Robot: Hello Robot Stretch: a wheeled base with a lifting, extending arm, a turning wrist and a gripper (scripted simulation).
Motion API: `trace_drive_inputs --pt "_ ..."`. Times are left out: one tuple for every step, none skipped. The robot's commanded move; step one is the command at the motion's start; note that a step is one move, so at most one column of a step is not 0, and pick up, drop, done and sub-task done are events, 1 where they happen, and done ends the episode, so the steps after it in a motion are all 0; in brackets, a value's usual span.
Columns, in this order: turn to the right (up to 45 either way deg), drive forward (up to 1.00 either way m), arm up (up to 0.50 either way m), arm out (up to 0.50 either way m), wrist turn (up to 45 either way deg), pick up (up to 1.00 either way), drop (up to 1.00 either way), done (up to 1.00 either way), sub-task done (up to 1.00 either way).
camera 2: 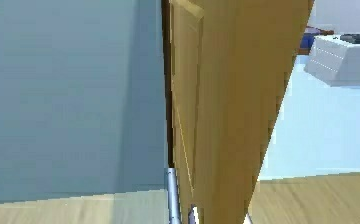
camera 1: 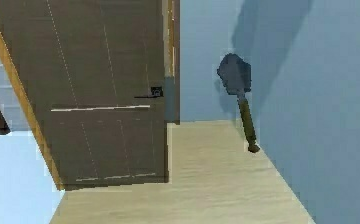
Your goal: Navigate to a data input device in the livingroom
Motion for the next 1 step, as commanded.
trace_drive_inputs --pt "12.0 0.0 0.0 0.0 0.0 0.0 0.0 0.0 0.0"
